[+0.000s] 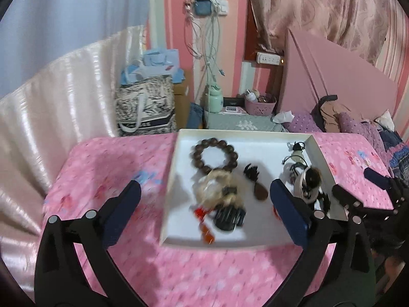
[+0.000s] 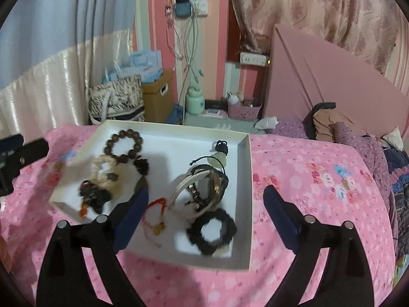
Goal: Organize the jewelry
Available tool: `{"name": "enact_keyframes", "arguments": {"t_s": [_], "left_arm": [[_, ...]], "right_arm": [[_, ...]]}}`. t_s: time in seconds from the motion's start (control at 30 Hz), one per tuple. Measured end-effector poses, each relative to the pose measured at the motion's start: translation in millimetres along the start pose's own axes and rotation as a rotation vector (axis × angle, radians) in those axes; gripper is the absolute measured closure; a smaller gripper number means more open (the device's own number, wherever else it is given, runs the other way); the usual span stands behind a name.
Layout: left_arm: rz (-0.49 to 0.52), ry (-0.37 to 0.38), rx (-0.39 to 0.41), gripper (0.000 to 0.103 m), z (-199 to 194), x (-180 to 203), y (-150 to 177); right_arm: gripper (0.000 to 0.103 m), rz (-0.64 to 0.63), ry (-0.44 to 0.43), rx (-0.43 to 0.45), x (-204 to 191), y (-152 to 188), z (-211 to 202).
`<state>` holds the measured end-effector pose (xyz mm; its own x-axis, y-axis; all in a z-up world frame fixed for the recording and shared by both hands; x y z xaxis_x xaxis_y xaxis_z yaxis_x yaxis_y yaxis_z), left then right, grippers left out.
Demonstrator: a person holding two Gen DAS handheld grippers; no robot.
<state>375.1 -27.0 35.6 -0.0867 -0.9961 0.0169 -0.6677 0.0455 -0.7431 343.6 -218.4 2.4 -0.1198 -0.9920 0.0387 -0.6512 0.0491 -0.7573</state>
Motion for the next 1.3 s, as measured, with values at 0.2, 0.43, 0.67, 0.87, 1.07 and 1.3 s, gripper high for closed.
{"name": "enact_keyframes", "arguments": {"t_s": [0.2, 0.43, 0.67, 0.87, 1.07, 1.3], "left_arm": [[0.014, -0.059, 0.095, 0.003, -70.8, -6.8, 41.7], [0.022, -0.041, 0.163, 0.003, -134.2, 4.4, 97.0], [-0.01, 0.003, 0.174, 0.003, -164.0, 7.6, 141.8], [-0.03, -0.012, 0.164, 0.003, -166.8, 6.8, 170.5], [-0.027, 0.002, 0.183, 0.003, -182.7, 9.3, 186.2], [-0.019, 0.033, 0.187, 0.003, -189.8, 16.2, 206.4]], "right_arm": [[0.005, 0.033, -0.001, 0.085, -4.5, 28.1, -72.2], [0.004, 0.055, 0.041, 0.142, -2.0, 72.3, -138.9], [0.002, 0.054, 0.085, 0.157, 5.3, 113.9, -170.9], [0.002, 0.043, 0.124, 0.169, 1.9, 136.4, -187.0], [0.002, 0.058, 0.126, 0.21, -0.6, 155.6, -209.5], [0.002, 0.05, 0.152, 0.22, 0.1, 174.9, -217.4]]}}
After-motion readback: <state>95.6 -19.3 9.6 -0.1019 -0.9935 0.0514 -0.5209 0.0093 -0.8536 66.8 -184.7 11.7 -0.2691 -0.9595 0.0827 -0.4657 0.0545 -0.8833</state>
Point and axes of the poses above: each gripper's, at about its wrist camera, not at the fingertips, and z roughly the way its jaws point, x to its right, y to its underside, the point moved 1 cm from there along z, roughly the way its jaws point
